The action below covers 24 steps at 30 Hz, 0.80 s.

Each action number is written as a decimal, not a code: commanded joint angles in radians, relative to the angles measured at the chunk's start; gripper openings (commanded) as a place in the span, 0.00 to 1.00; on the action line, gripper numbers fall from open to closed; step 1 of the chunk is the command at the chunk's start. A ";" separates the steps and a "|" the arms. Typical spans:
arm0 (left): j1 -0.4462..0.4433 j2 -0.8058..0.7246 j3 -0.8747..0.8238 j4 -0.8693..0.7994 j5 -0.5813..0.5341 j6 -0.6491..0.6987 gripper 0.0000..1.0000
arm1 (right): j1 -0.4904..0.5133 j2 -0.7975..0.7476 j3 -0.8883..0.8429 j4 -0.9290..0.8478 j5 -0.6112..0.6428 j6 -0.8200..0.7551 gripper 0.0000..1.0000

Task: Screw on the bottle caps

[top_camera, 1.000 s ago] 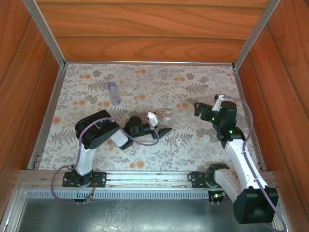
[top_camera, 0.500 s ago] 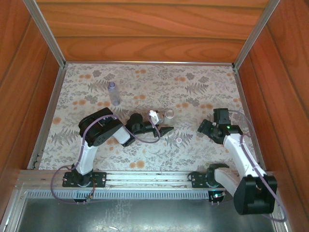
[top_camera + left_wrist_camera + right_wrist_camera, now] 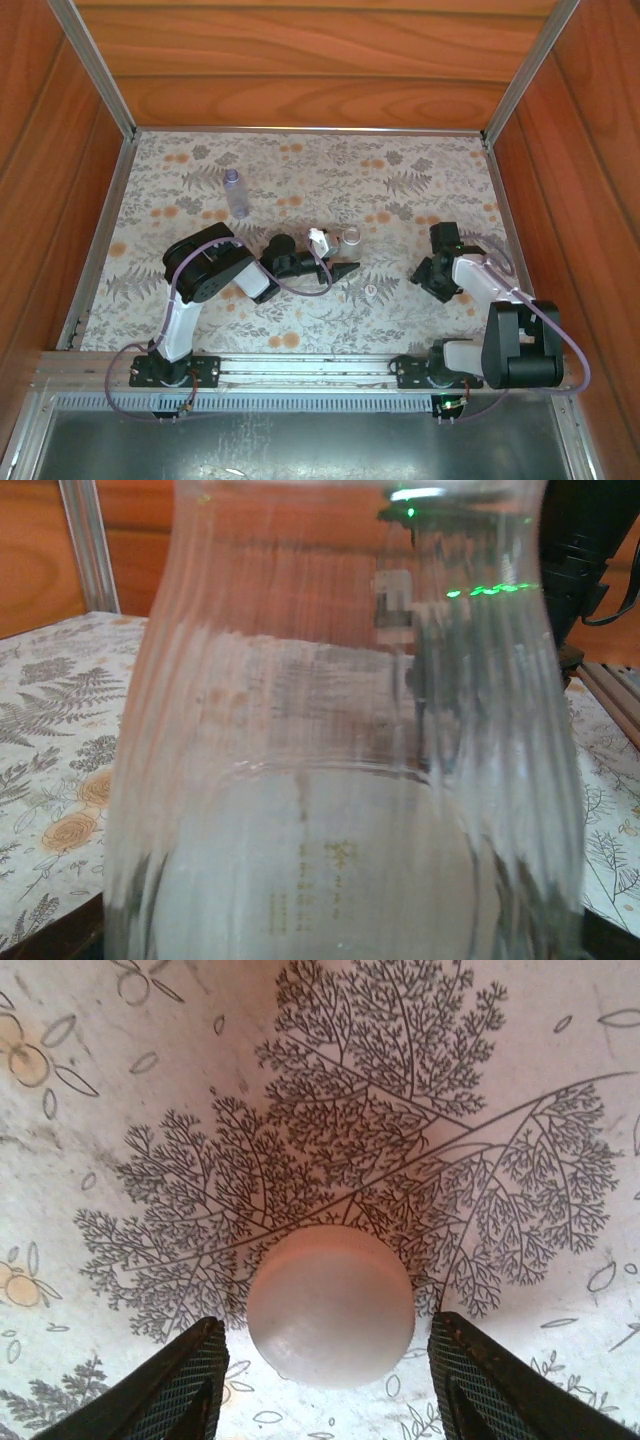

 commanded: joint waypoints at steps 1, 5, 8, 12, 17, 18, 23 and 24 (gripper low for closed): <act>0.007 0.021 -0.002 0.000 0.024 0.005 0.67 | 0.008 0.022 0.008 0.027 0.027 0.027 0.56; 0.007 0.021 -0.003 0.000 0.021 0.005 0.67 | 0.008 0.055 0.022 0.042 0.023 0.012 0.47; 0.008 0.025 0.001 -0.001 0.012 0.008 0.67 | 0.009 0.067 0.028 0.058 0.007 -0.011 0.46; 0.008 0.045 0.015 -0.001 -0.009 0.015 0.67 | 0.023 0.088 0.043 0.083 -0.036 -0.057 0.47; 0.039 0.079 0.054 -0.001 0.011 0.005 0.67 | 0.084 0.144 0.103 0.111 -0.061 -0.136 0.48; 0.051 0.091 0.069 0.000 0.030 0.000 0.66 | 0.096 0.162 0.125 0.110 -0.056 -0.150 0.48; 0.083 0.126 0.126 -0.002 0.086 0.001 0.65 | 0.150 0.260 0.219 0.107 -0.054 -0.178 0.49; 0.088 0.133 0.135 -0.007 0.098 0.002 0.65 | 0.159 0.277 0.232 0.109 -0.056 -0.177 0.49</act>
